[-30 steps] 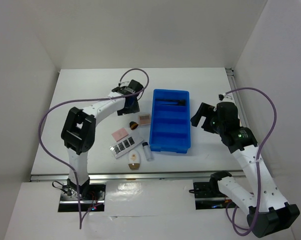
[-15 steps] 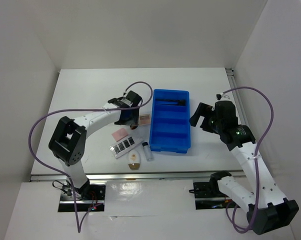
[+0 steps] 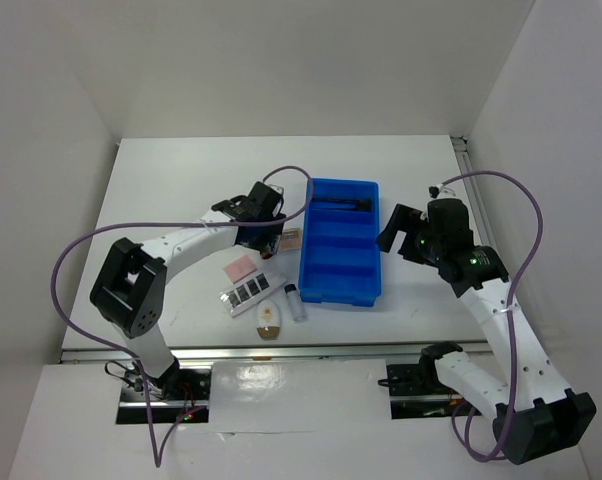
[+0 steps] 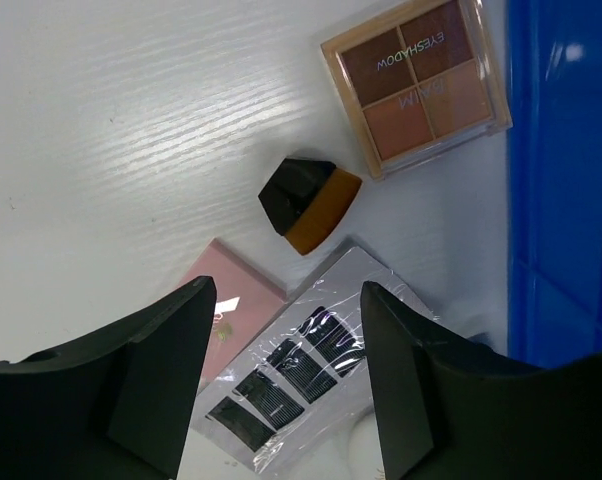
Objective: Organize the makeup
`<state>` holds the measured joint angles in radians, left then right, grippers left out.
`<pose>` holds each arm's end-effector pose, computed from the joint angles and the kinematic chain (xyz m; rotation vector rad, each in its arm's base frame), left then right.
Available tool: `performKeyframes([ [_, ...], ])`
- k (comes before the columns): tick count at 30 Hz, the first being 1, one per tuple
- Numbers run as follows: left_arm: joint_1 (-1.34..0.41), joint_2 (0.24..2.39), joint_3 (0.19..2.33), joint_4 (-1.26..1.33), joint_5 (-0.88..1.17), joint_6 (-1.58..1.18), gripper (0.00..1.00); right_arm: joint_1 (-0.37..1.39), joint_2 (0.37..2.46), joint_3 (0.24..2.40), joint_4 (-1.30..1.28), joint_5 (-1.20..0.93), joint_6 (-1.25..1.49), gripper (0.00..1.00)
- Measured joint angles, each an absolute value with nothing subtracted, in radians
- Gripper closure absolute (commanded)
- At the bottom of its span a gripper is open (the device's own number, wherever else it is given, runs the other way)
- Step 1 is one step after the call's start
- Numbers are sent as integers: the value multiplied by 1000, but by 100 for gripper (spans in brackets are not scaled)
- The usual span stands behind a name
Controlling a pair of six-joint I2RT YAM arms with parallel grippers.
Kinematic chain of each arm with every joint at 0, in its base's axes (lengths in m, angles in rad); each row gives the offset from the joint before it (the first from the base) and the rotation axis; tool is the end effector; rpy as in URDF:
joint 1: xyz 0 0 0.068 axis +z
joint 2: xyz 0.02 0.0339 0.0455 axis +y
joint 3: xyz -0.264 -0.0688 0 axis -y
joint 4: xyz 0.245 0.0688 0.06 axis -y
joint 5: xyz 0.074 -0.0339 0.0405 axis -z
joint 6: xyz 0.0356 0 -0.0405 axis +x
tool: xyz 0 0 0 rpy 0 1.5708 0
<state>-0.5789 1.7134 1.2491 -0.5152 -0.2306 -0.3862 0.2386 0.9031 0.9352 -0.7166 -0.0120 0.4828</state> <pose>0.3092 -0.1923 0.2285 0.1535 2.5100 -0.0974 0.1791 0.0440 0.3193 0.2720 2.2699 0.3958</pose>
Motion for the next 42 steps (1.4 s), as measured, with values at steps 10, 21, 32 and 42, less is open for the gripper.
performKeyframes([
  [10,-585,1847,1320,-525,-238,-283,16,239,940,937,-692,-59,485,0],
  [21,-585,1949,1356,-514,-271,-263,16,239,940,937,-690,-65,485,0],
  [32,-525,2010,1432,-513,-307,-269,26,239,940,937,-690,-65,486,0],
  [42,-521,2020,1474,-596,-291,-392,3,239,940,937,-690,-65,486,0],
])
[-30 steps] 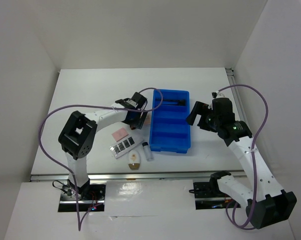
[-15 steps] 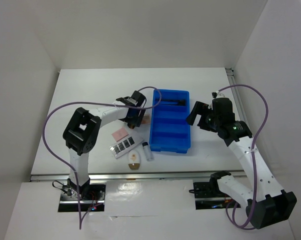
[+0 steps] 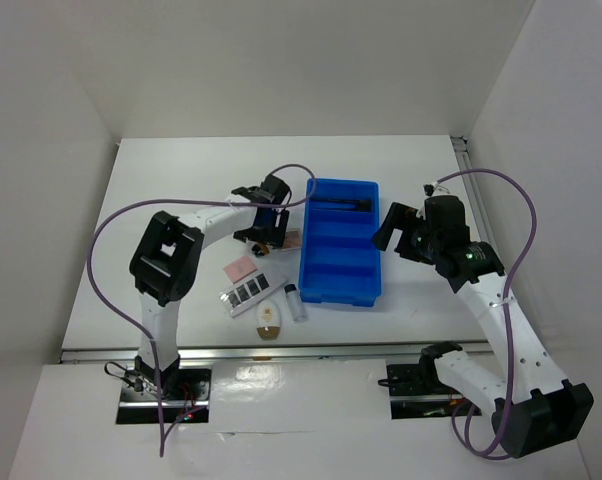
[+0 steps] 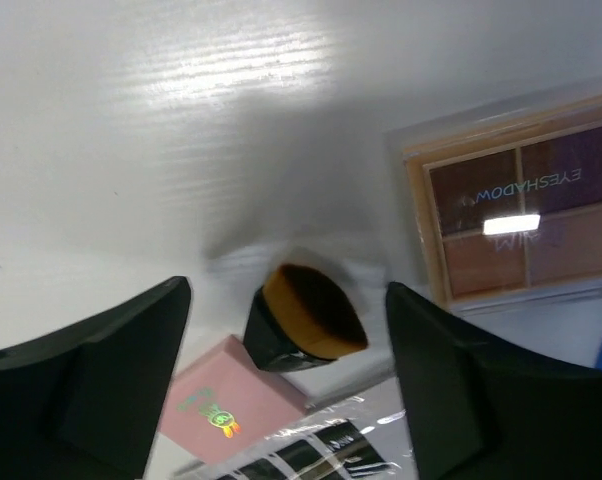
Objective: Organize the makeup
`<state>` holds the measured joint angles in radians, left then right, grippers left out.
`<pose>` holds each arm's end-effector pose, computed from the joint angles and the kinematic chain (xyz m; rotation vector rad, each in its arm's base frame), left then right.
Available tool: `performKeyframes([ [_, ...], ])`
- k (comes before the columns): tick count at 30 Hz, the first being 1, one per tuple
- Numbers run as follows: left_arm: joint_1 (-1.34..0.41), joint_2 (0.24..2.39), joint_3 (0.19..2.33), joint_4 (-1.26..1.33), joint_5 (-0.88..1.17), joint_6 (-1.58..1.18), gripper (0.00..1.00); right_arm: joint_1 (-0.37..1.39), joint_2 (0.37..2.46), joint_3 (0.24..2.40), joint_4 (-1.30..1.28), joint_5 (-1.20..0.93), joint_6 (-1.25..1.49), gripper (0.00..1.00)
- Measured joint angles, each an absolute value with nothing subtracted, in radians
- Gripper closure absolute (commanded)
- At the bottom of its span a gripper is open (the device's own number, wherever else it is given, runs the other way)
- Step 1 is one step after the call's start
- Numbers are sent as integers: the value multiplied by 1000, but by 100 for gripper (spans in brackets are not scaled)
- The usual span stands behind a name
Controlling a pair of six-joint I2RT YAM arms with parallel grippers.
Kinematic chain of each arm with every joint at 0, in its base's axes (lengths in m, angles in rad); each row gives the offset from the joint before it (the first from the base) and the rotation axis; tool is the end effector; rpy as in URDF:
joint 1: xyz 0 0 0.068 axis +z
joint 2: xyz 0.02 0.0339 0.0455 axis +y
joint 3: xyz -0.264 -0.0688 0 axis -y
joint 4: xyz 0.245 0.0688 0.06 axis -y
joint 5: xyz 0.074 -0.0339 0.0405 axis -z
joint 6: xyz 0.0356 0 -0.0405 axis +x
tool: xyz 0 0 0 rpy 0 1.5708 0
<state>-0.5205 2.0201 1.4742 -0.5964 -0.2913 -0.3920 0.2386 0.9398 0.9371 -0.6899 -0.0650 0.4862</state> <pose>0.3696 -0.2001 0.1770 0.0851 2.6304 0.0942 0.1877 0.0480 0.3161 0.2494 2.2894 0.4534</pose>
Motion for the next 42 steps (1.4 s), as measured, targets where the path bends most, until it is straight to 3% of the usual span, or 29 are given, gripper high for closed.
performKeyframes([
  [5,-526,2020,1470,-627,-268,-563,0,239,940,937,-690,-65,493,0],
  [11,-540,2012,1452,-660,-310,-743,16,239,940,937,-690,-64,495,0],
  [17,-540,2004,1452,-693,-340,-843,20,239,940,937,-690,-64,497,0],
  [21,-532,2003,1452,-695,-343,-873,22,239,940,937,-690,-64,497,0],
  [28,-524,2003,1445,-684,-335,-896,43,239,940,937,-691,-64,497,0],
  [33,-522,2003,1445,-672,-319,-896,43,239,938,937,-691,-64,497,0],
  [36,-522,2003,1445,-670,-311,-896,51,239,937,937,-691,-64,497,0],
  [42,-522,1985,1446,-686,-339,-892,55,239,937,937,-691,-62,497,0],
])
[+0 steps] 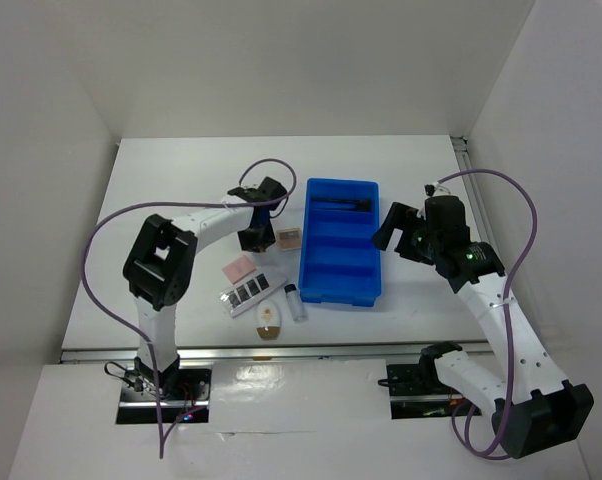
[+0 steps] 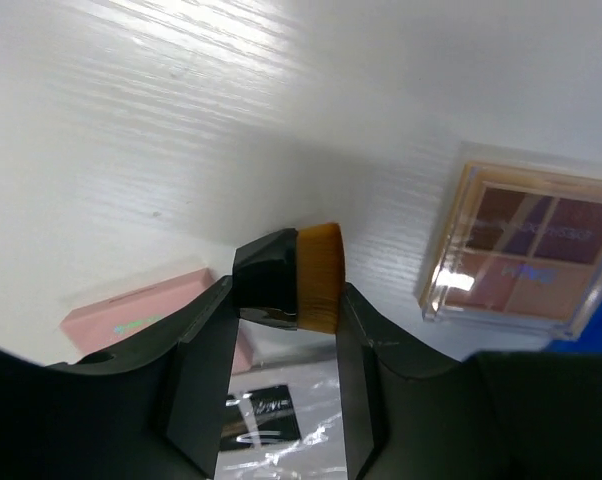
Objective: Organize the makeup
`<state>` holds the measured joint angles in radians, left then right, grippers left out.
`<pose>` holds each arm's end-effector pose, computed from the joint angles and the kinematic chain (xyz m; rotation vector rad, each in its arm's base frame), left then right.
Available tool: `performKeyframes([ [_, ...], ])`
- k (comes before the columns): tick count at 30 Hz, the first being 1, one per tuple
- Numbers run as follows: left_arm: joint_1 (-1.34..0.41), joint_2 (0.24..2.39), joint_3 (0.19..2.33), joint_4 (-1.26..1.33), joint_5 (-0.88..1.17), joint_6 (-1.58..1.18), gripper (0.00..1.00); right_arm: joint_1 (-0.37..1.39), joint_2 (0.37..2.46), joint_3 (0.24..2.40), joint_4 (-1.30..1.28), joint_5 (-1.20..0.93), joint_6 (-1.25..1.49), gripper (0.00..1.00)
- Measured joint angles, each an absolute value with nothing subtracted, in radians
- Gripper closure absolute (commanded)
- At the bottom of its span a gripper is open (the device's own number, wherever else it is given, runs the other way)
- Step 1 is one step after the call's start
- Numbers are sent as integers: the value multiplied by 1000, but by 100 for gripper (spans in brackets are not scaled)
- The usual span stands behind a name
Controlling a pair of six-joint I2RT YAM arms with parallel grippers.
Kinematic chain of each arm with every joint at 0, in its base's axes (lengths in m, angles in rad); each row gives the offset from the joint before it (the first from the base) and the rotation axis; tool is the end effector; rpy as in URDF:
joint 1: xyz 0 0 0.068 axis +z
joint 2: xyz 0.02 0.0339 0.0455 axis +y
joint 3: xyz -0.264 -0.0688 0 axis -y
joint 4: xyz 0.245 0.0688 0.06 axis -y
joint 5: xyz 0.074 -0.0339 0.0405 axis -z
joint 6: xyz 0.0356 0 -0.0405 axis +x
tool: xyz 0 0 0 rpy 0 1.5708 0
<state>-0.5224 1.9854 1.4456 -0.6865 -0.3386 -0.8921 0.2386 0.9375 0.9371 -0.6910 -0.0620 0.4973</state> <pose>0.3557 -0.1912 0.1794 -0.5673 2.6030 0.0450 0.1872 0.0478 0.3164 0.2636 2.2872 0.4561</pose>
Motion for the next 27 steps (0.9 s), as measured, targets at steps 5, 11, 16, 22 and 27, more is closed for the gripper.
performKeyframes([
  [5,-528,1867,1478,-709,-373,-839,58,239,921,937,-691,-47,501,0],
  [11,-558,1841,1727,-671,-323,-719,60,239,893,937,-692,-28,509,0],
  [16,-645,2055,2072,-664,-272,-635,60,239,862,937,-697,5,525,0],
  [22,-690,2278,2249,-651,-141,-576,58,238,741,939,-708,63,532,0],
  [27,-677,2361,2265,-647,-72,-572,53,238,731,950,-722,79,531,0],
])
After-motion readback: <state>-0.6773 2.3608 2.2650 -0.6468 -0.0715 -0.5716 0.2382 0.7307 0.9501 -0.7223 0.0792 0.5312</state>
